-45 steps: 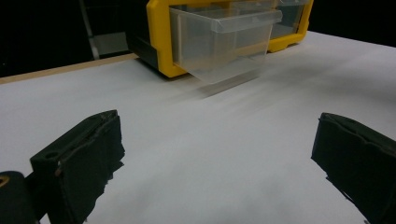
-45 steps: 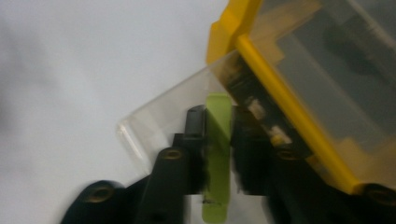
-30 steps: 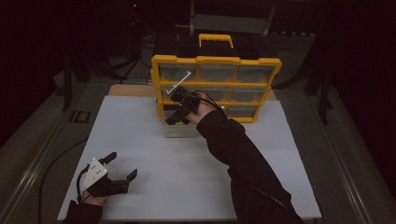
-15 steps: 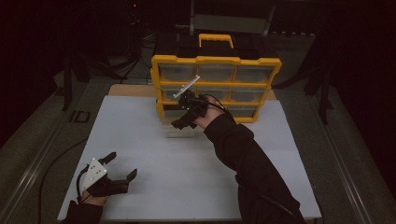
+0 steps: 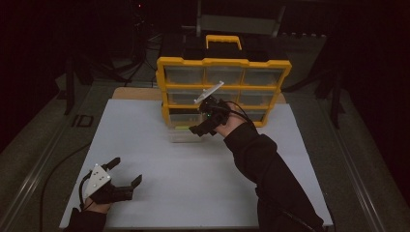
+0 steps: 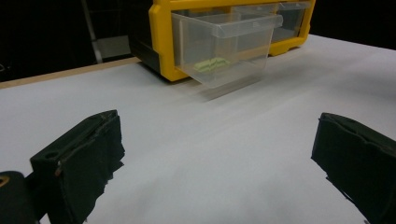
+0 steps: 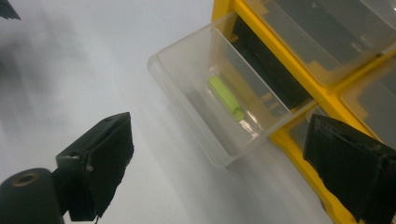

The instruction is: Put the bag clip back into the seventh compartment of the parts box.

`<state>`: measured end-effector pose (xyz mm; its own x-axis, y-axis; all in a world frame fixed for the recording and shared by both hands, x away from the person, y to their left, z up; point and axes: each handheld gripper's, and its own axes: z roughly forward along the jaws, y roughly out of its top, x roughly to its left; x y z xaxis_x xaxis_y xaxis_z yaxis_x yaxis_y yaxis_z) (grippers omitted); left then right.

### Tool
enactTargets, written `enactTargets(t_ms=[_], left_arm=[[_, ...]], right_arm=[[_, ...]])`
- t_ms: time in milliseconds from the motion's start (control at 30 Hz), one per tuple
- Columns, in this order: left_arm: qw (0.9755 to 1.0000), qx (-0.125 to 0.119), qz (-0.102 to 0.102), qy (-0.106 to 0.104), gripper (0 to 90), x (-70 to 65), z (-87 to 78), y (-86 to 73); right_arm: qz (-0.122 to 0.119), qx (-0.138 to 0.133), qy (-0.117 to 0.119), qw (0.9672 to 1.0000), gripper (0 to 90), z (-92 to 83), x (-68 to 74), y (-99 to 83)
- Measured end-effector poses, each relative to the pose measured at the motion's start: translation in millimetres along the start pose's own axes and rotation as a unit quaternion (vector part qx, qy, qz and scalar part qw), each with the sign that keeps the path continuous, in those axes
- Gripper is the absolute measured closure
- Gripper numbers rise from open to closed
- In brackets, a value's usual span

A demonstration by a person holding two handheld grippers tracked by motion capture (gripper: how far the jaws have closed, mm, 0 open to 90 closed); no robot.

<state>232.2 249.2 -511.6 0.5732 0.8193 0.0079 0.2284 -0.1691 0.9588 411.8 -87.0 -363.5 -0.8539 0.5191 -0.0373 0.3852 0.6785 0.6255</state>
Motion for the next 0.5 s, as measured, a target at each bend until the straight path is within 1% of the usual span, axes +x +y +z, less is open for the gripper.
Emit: enactTargets(t_ms=[133,200,267,367,400,500], left_arm=[[1.0000,0.002,0.000,0.001,1.4,0.2,0.3,-0.4],[1.0000,0.002,0.000,0.001,1.4,0.3,0.3,-0.4],[1.0000,0.002,0.001,0.002,1.4,0.2,0.4,-0.4],[1.0000,0.003,0.001,0.002,1.4,0.0,0.7,-0.4],[1.0000,0.003,0.001,0.002,1.4,0.0,0.7,-0.4],[1.0000,0.003,0.001,0.002,1.4,0.0,0.7,-0.4]], right_arm=[[0.006,-0.015,-0.005,0.9999,8.5,-9.6,-2.4,-13.0],[0.007,-0.016,-0.007,0.9998,8.5,-11.1,-3.0,-15.9],[0.013,-0.021,-0.010,0.9996,8.5,-15.7,-5.2,-25.1],[0.017,-0.023,-0.010,0.9996,8.5,-19.4,-7.0,-33.9],[0.017,-0.023,-0.010,0.9996,8.5,-19.4,-7.0,-33.9],[0.021,-0.030,-0.013,0.9993,8.4,-24.5,-8.6,-46.3]])
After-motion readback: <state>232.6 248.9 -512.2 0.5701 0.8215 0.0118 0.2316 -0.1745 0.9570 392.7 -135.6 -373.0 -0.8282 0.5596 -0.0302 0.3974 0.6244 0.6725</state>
